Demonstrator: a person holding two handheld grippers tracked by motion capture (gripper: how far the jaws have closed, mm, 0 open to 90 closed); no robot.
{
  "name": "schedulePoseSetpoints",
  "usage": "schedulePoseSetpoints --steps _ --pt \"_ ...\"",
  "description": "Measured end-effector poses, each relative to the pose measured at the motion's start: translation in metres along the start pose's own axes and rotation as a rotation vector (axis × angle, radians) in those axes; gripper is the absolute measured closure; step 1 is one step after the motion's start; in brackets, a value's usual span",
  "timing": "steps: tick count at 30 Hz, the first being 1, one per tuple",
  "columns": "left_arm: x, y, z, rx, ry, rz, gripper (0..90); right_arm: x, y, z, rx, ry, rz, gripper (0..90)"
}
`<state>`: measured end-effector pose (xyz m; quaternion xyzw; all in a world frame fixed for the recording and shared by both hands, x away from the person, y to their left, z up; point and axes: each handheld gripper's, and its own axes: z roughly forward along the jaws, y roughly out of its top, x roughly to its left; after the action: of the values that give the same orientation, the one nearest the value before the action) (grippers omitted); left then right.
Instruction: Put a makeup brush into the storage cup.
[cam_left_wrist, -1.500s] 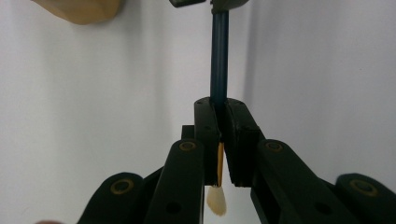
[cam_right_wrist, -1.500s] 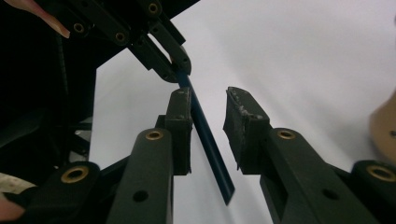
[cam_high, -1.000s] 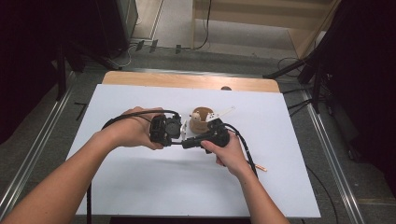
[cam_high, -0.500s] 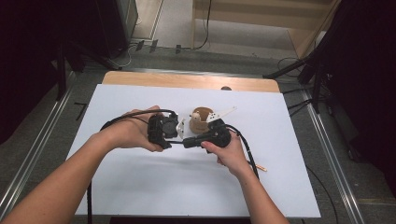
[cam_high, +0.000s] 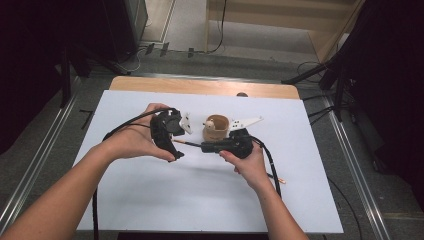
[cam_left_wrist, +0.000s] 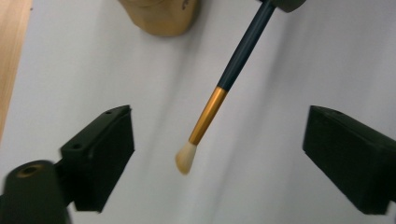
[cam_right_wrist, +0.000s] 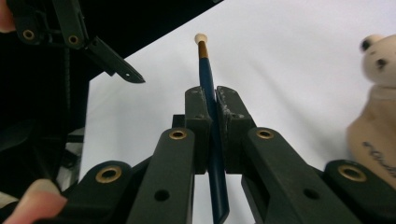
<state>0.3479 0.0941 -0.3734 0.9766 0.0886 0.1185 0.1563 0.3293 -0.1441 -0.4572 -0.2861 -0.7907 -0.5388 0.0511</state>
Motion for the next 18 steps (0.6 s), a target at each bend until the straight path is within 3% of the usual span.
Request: schedulePoseSetpoints --steps 3,8,11,13,18 --pt "0.004 -0.006 0.0 -0.022 0.019 -0.043 0.0 0.004 -0.001 -0.006 -0.058 -0.047 -0.033 85.4" --pt "0.01 -0.014 0.0 -0.059 0.018 -0.103 0.0 0.005 -0.006 -0.009 -0.106 -0.089 -0.041 85.4" --pt "0.011 -0.017 0.002 -0.064 0.028 -0.119 0.0 0.005 -0.01 -0.009 -0.121 -0.111 -0.05 85.4" --pt "0.011 -0.018 0.004 -0.074 0.028 -0.127 0.0 0.006 -0.013 -0.01 -0.166 -0.137 -0.052 85.4" --pt "0.012 -0.022 0.007 -0.112 0.021 -0.18 0.0 0.007 -0.018 -0.012 -0.214 -0.165 -0.068 85.4"
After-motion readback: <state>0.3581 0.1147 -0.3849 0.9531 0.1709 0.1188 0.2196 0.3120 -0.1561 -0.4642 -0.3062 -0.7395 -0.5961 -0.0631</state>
